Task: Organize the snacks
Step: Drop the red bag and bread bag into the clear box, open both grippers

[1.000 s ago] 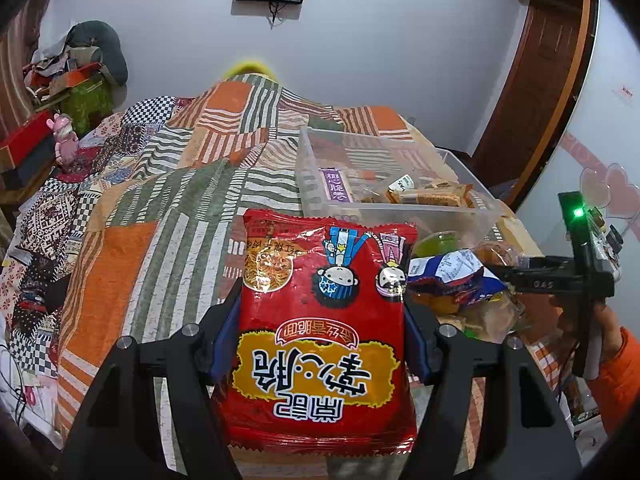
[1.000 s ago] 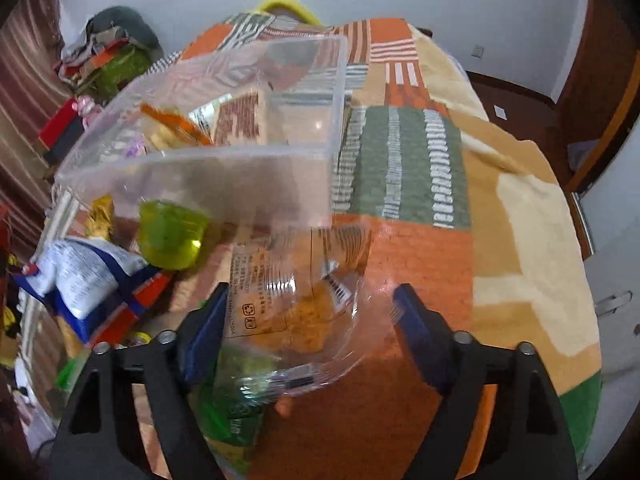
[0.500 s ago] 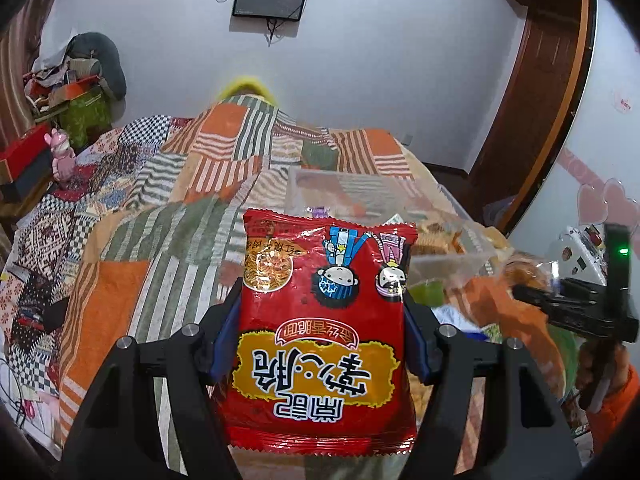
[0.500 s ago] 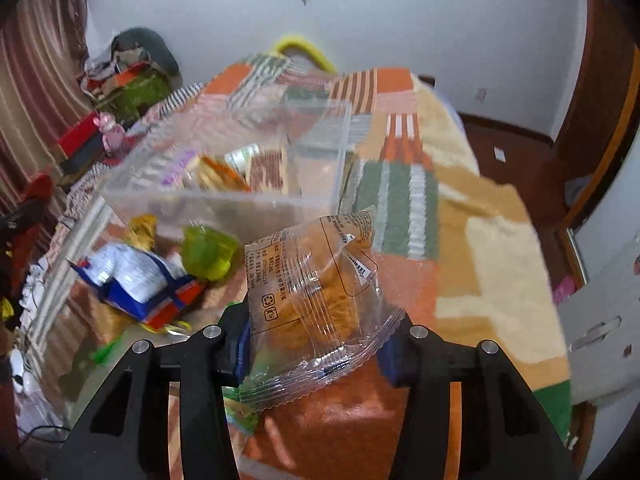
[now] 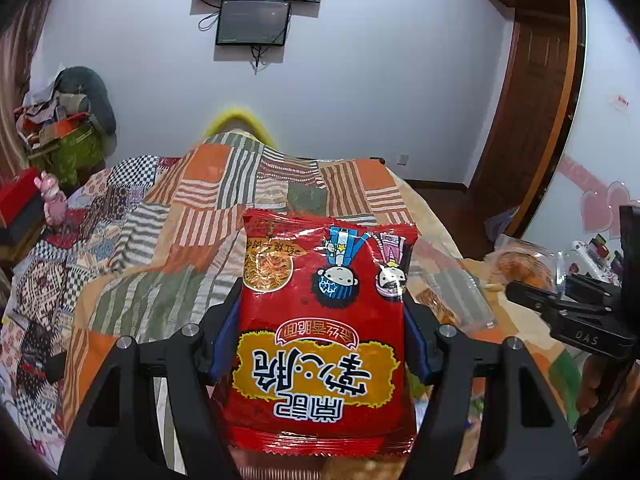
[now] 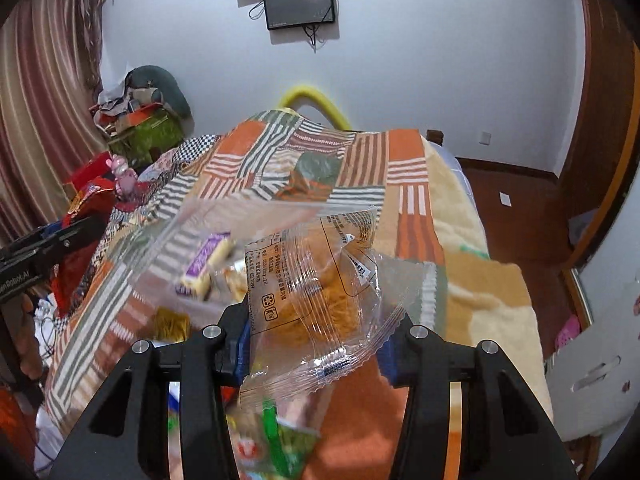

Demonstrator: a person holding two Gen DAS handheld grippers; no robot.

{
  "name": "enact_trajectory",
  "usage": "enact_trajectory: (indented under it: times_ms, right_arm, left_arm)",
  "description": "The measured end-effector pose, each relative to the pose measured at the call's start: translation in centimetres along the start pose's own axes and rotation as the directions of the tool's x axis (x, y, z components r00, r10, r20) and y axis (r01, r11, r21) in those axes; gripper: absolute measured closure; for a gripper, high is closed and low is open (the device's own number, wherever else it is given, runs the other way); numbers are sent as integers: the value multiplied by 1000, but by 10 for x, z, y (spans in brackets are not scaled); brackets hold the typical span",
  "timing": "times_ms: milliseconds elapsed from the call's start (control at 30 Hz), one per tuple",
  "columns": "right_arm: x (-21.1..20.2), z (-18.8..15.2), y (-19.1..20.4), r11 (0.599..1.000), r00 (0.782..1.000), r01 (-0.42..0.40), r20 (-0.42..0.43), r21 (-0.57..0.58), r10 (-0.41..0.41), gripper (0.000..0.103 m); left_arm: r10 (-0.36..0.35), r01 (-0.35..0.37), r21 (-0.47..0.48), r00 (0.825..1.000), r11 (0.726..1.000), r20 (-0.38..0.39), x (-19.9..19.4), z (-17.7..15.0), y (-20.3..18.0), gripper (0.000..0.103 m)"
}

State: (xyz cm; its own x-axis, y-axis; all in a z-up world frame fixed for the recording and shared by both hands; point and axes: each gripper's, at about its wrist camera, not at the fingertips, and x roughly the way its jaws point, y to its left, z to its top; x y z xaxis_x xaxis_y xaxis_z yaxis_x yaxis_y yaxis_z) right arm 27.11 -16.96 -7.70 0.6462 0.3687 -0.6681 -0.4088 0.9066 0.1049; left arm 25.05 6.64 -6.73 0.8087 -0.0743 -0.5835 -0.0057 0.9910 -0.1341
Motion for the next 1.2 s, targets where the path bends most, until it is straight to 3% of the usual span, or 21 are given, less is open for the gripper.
enact_trajectory:
  times_ms: [400, 700, 867, 1033, 1200]
  right_arm:
    - [70, 25, 2, 1000, 997, 0, -75, 22, 2, 58]
    - [102, 26, -1, 1000, 989, 4, -151, 15, -2, 56]
    - [96, 24, 0, 1000, 989, 13, -147, 0, -13, 46]
    - [68, 26, 3, 1000, 995, 13, -98, -17, -14, 34]
    - [34, 25, 9, 998, 999, 17, -47, -53, -20, 32]
  left_arm:
    - [14, -10, 43, 995, 999, -95, 82, 8, -11, 36]
    - [-6, 12, 33, 986, 999, -166, 117, 5, -2, 36]
    - [-3, 9, 31, 981, 999, -192, 121, 0, -1, 33]
    - [-14, 15, 4, 987, 1000, -159, 102, 4, -1, 32]
    - [2, -1, 13, 996, 1000, -94, 65, 8, -1, 17]
